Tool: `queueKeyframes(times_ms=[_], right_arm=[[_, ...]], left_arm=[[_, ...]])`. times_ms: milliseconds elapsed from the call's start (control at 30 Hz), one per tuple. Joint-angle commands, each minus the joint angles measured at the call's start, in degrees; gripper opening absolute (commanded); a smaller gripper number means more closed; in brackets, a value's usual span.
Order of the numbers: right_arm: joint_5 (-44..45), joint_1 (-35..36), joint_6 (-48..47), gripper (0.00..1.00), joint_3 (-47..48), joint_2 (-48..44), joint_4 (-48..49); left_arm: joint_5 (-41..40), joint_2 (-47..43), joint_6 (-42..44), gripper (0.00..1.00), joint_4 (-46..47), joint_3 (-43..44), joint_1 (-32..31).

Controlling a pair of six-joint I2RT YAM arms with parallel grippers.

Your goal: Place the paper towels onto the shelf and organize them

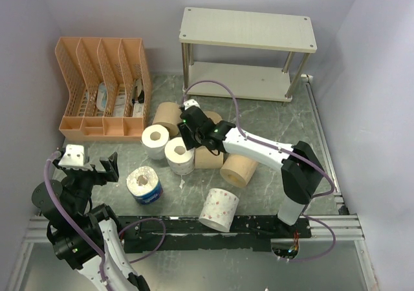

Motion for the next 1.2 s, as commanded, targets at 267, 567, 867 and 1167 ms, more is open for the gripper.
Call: queueKeyframes(times_ms=[267,567,867,1167], right_arm=[[-9.98,-1.21,0.2,0.47,0.18,0.8,1.78],[-18.62,-3.37,0.57,0.48,-1.74,1.2,4.07],[-26.24,-6.69,1.5,0.64,-4.13,-0.45,6.78],[-35.55,-8.95,2.9,0.67,-6.53,-1.75,10.53]], left_arm=[[1.23,-0.88,0.41,0.98,0.73,-0.41,1.05],[1.41,-1.16,0.58,0.98,0.67,-0.41,1.34],[1.6,-1.31,0.67,0.98,0.69,-0.41,1.53],[1.94,-1.45,0.76,0.98,0.59,-0.41,1.75]])
